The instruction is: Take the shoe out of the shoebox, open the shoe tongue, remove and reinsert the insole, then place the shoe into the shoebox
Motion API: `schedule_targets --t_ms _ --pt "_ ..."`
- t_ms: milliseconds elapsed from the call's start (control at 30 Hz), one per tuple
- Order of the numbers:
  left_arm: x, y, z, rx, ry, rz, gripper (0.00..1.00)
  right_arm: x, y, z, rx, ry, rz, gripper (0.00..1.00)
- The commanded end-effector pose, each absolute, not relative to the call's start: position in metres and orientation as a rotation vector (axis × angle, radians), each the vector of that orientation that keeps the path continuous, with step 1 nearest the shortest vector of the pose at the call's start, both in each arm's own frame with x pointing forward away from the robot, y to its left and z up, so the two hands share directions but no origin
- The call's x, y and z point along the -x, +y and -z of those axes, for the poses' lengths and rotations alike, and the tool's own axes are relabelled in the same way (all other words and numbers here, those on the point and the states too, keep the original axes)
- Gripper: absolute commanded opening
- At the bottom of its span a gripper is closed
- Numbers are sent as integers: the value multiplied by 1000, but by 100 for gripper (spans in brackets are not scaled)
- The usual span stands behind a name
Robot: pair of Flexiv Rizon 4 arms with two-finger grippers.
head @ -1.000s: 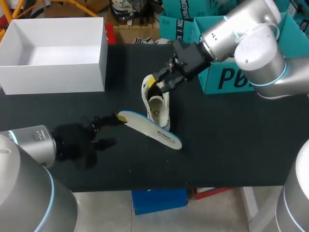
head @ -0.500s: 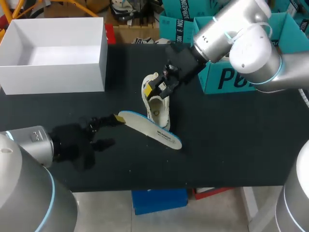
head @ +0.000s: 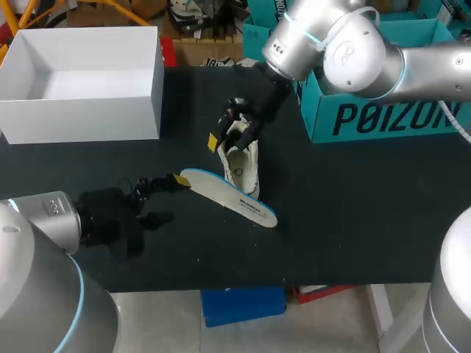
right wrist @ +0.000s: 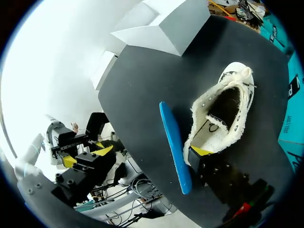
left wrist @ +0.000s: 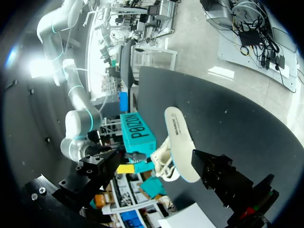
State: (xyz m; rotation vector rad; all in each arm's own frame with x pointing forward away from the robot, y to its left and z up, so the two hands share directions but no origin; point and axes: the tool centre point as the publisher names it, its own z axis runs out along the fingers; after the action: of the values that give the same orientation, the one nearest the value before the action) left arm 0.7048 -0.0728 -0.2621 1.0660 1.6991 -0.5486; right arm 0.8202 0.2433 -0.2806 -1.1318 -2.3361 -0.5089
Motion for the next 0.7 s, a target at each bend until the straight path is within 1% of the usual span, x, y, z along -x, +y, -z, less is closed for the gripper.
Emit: schedule_targets --t_ms 33,300,700 --pt "-702 -72 262 -1064 1698 544 100 -817 249 280 1143 -2375 453 100" --pt "-702 -72 262 -1064 1698 544 100 -814 259 295 1137 -2429 369 100" --pt "-702 -72 262 -1064 1698 544 100 -813 257 317 1147 -2413 365 100"
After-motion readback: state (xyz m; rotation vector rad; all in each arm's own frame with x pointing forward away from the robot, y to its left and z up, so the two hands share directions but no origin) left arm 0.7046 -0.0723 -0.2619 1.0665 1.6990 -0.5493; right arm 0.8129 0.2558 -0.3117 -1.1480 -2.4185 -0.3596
